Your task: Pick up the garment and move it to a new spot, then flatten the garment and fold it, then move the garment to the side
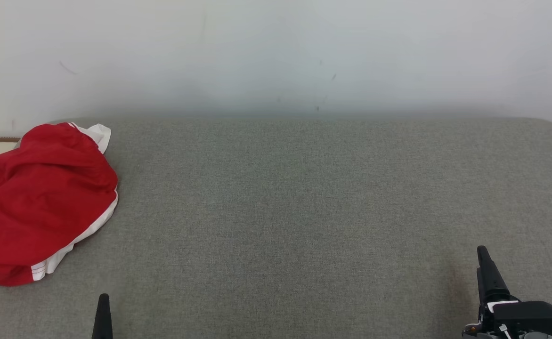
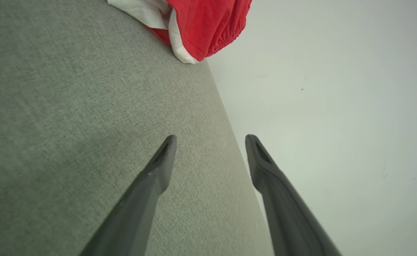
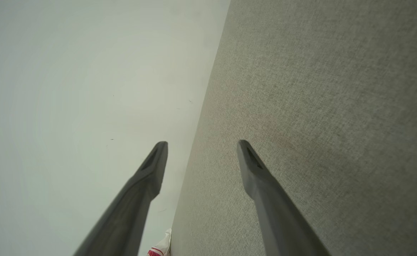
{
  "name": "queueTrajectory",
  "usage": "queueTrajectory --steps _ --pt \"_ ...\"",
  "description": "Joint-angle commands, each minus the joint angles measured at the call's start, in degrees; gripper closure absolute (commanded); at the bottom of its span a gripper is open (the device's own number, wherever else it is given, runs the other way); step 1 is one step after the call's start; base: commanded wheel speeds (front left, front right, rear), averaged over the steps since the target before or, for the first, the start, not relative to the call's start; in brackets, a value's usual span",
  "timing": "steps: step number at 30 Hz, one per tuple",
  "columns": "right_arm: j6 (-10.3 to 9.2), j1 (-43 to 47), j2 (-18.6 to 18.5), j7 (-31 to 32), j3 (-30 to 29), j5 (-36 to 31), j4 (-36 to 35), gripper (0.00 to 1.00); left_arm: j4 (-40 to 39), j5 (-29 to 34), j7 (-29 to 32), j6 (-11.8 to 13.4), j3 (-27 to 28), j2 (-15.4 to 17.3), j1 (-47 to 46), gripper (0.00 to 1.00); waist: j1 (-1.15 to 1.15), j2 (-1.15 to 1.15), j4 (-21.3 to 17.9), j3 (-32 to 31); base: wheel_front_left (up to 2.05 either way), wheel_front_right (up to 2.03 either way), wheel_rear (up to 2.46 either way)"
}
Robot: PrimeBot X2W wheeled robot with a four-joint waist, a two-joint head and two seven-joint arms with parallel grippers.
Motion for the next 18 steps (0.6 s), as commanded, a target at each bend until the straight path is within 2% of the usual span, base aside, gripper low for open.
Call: queueTrajectory --steps 1,18 --pt "0.02 -1.03 -0.78 -0.61 0.53 -1.43 -0.89 0.00 -0.82 2.13 -0.44 -0.01 -0.11 0.59 -1.57 0.00 0.00 0.00 0.00 0.00 0.00 0.00 0.00" --pt "0.02 -1.10 -2.17 -5.03 4.37 -16.61 -2.25 0.00 -1.43 20.93 -3.09 -0.02 -0.57 0.75 -2.51 0.00 0.00 0.00 -0.17 0.17 0.00 0.00 0.00"
